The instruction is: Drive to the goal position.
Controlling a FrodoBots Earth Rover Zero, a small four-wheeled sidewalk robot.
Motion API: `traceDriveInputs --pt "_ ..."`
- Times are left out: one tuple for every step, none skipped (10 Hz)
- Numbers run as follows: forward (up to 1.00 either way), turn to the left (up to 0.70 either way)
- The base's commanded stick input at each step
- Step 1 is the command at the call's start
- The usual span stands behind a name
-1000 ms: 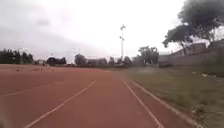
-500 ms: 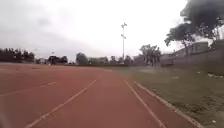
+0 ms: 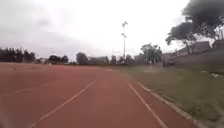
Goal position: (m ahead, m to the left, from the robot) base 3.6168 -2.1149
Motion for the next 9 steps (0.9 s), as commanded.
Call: traceDriveInputs --pt "0.70 -0.29" --pt "0.70 -0.34" --pt "0.70 -0.35" --pt "0.70 -0.35" --pt "0.70 -0.35" --pt "0.70 -0.35" --pt "0.70 -0.35" --pt "0.70 -0.35" --pt "0.70 -0.35"
